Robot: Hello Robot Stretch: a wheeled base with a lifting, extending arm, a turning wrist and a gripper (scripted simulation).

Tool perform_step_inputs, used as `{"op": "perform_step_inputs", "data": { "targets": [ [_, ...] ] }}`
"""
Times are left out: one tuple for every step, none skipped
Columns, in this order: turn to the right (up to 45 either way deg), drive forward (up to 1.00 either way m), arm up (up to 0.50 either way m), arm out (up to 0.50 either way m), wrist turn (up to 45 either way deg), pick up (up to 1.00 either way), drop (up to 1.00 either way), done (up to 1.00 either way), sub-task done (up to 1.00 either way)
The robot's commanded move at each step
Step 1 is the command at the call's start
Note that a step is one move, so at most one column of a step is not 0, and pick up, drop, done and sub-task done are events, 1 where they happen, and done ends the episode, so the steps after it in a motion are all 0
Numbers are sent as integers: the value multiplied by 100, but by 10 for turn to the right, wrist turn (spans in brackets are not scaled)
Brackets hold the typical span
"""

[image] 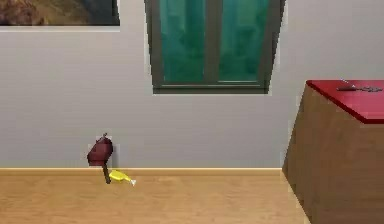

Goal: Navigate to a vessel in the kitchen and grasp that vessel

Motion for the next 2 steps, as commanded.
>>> {"op": "perform_step_inputs", "data": {
  "targets": [
    [-450,0,0,0,0,0,0,0,0],
    [-450,0,0,0,0,0,0,0,0]
  ]
}}
